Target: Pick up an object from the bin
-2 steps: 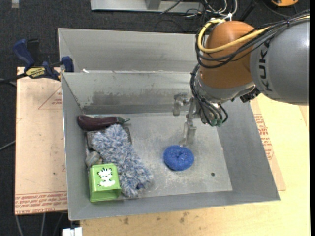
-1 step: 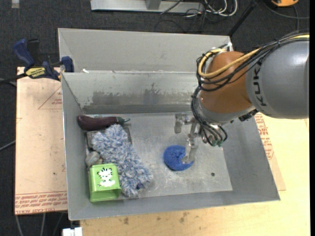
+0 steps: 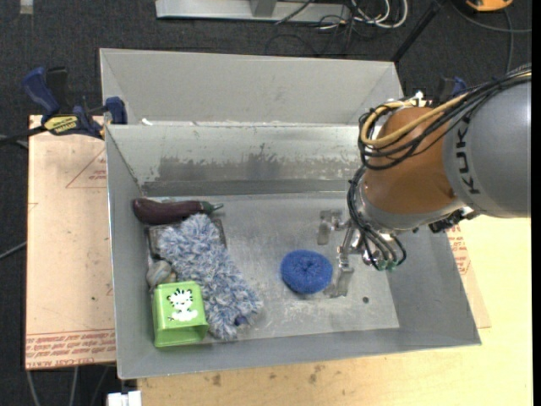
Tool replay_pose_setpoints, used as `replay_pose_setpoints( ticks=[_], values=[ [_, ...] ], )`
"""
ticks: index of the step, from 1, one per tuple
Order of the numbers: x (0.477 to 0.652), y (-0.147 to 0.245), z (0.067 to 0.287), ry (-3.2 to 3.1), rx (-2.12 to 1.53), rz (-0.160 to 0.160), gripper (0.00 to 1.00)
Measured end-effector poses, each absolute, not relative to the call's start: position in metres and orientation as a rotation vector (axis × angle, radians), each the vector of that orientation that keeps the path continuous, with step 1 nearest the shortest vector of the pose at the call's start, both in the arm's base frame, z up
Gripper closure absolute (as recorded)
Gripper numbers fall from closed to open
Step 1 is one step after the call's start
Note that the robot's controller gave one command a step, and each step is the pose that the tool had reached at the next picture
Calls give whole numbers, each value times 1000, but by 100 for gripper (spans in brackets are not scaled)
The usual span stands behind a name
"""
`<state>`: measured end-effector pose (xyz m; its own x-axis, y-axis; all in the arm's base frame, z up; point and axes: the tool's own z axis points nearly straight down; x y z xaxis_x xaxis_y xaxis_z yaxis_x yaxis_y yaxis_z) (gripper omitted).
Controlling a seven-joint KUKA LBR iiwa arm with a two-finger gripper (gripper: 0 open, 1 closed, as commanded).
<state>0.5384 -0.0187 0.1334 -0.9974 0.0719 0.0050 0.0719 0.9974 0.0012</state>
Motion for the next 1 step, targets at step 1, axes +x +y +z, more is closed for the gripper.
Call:
replay_pose_setpoints(
  ticks=[1],
  values=[
    [545,-20,133,-3142,-101,-1,0]
  ],
)
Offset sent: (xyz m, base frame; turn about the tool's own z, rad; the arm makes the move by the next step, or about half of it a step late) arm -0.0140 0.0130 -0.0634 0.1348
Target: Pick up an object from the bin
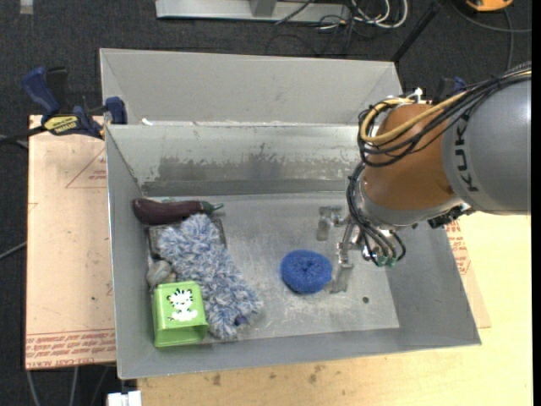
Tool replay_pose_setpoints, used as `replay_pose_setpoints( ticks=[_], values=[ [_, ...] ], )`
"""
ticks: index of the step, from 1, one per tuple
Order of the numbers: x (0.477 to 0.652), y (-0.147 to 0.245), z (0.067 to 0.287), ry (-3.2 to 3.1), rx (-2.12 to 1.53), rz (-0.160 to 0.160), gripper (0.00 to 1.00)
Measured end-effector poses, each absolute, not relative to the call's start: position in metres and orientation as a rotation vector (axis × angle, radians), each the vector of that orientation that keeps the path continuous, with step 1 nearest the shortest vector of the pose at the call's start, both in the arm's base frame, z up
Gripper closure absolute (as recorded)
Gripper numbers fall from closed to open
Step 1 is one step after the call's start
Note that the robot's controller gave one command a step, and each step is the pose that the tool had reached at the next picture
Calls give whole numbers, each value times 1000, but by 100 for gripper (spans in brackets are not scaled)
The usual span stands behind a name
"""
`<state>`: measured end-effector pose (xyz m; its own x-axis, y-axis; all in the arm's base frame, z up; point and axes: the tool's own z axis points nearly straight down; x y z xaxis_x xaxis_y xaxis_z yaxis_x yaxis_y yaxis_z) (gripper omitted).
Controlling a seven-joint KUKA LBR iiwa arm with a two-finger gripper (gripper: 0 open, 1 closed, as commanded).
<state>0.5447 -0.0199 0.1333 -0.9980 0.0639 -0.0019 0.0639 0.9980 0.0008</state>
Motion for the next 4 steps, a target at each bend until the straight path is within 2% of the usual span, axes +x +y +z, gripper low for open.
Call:
replay_pose_setpoints(
  ticks=[1,2,4],
  values=[
    [526,-6,71,3123,323,2,0],
    [522,-4,70,3128,277,1,100],
    [521,-4,72,3131,277,1,100]
  ],
)
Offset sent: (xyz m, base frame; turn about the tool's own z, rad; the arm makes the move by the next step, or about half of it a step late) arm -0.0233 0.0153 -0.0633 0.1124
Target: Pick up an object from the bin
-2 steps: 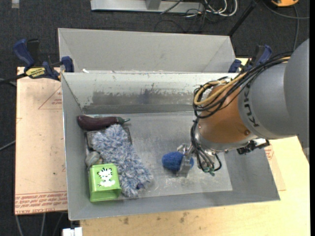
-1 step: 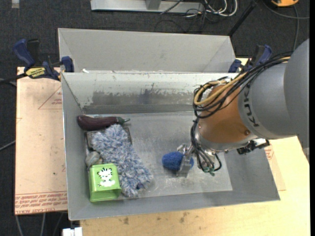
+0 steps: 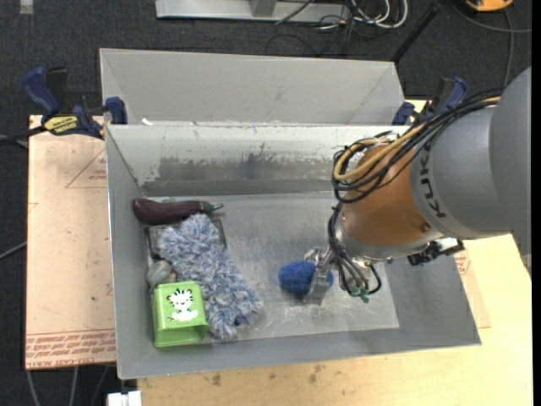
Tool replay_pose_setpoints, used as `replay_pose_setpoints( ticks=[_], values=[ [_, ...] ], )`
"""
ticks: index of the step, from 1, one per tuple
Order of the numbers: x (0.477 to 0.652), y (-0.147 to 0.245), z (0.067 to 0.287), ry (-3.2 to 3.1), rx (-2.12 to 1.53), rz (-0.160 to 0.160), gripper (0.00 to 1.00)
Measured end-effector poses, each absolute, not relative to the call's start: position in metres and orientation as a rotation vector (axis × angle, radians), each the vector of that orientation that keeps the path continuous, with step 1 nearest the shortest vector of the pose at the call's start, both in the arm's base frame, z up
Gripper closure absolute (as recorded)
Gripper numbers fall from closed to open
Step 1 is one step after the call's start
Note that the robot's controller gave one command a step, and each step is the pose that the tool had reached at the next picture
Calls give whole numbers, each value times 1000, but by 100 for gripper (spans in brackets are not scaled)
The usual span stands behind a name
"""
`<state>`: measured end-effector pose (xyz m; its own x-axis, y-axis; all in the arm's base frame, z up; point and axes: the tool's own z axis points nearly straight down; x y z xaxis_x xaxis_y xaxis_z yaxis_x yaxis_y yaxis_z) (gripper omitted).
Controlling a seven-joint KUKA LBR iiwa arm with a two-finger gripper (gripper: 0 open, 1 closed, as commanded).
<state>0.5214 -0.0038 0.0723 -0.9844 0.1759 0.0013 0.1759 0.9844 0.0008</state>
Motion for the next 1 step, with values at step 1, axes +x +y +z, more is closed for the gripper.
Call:
replay_pose_setpoints(
  ticks=[1],
  values=[
    [520,-4,83,-3122,-277,-1,100]
  ],
)
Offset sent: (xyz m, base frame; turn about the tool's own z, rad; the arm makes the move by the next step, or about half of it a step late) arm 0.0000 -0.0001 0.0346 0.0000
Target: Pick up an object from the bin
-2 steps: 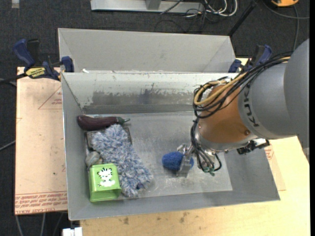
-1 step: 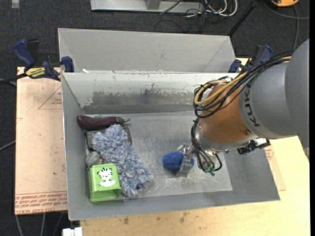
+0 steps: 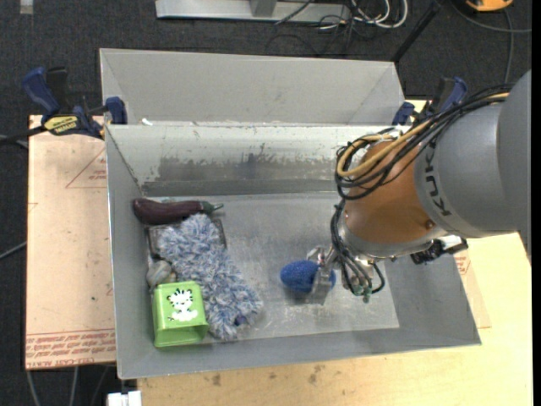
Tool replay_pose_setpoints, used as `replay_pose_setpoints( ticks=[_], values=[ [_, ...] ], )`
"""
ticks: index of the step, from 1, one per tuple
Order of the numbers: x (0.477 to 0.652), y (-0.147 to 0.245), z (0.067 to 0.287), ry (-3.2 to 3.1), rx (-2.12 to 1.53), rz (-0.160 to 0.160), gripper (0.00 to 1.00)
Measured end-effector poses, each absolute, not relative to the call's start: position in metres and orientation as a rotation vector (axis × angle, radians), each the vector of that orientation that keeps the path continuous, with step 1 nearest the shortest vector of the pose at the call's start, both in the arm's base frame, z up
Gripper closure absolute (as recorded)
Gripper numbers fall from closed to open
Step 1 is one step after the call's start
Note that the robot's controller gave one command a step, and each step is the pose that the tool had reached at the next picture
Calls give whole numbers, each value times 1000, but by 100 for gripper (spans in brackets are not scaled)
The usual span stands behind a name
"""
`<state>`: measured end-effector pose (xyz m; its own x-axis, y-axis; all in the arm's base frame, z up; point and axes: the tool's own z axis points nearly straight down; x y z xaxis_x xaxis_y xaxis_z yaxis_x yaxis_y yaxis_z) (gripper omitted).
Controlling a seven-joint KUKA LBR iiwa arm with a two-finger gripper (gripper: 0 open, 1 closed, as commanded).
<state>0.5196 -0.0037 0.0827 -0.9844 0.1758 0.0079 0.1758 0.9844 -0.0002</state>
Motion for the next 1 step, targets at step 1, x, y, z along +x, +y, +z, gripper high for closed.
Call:
replay_pose_setpoints(
  ticks=[1],
  values=[
    [520,-4,105,-3123,-277,-1,100]
  ],
)
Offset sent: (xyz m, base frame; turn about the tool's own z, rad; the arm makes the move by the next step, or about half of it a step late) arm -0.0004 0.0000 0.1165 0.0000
